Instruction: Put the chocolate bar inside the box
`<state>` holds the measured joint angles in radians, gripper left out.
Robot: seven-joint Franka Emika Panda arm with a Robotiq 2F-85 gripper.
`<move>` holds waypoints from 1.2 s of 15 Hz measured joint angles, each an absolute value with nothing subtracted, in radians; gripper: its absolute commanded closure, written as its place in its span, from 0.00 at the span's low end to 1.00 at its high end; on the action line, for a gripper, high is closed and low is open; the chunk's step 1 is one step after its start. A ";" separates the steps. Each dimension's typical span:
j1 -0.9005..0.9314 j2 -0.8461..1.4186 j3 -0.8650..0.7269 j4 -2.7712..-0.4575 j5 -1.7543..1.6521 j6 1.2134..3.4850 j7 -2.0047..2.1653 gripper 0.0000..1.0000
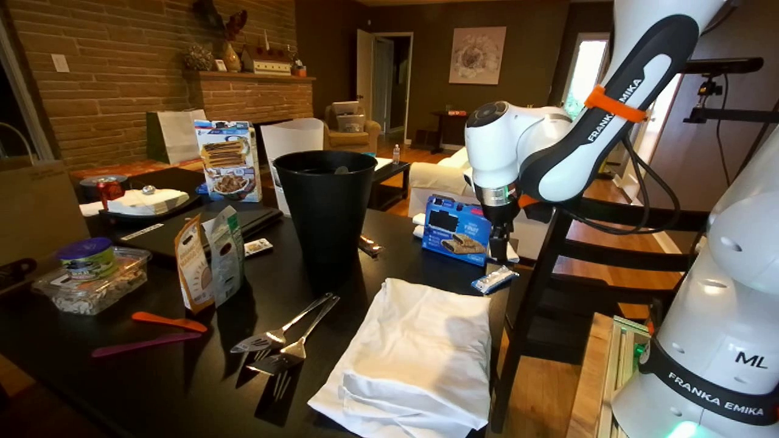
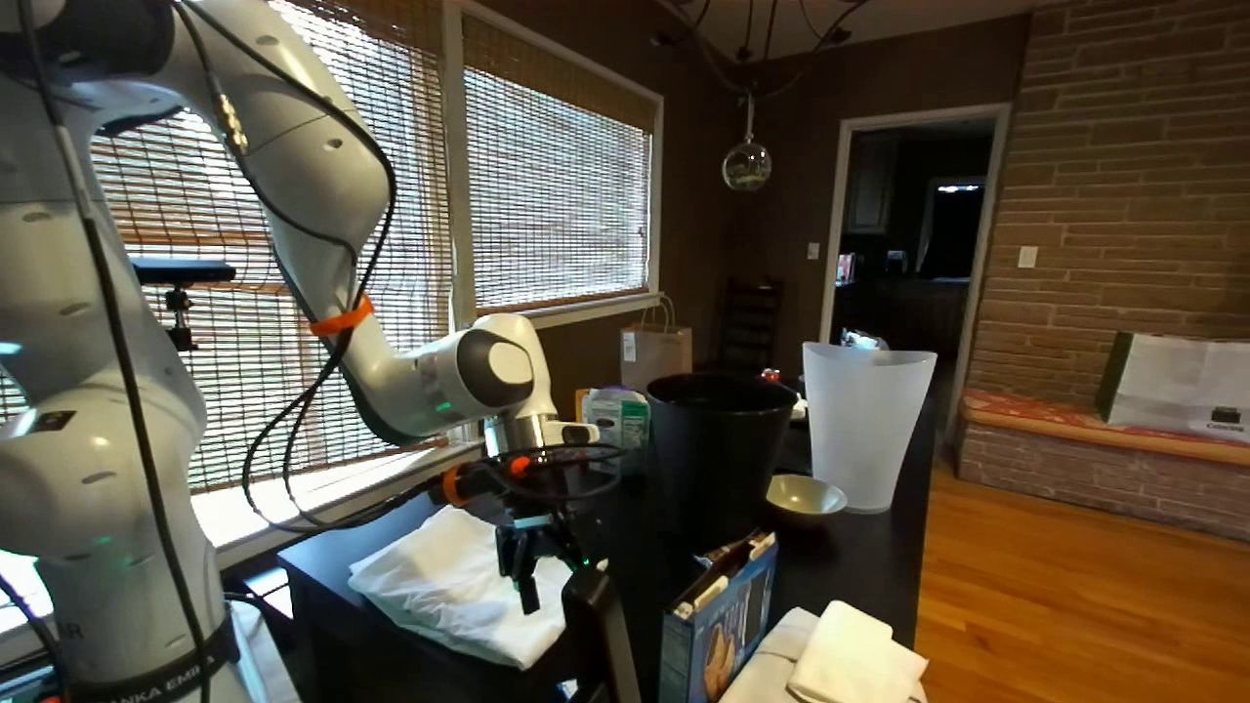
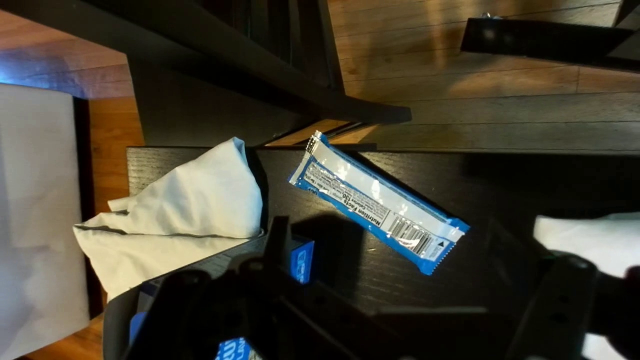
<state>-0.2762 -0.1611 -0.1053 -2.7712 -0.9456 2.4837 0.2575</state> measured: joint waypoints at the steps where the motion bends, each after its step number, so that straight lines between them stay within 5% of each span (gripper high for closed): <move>1: -0.273 -0.157 -0.108 -2.771 -0.945 2.484 0.274 0.00; 18: -0.258 0.098 -0.205 -2.734 -0.890 2.749 0.560 0.00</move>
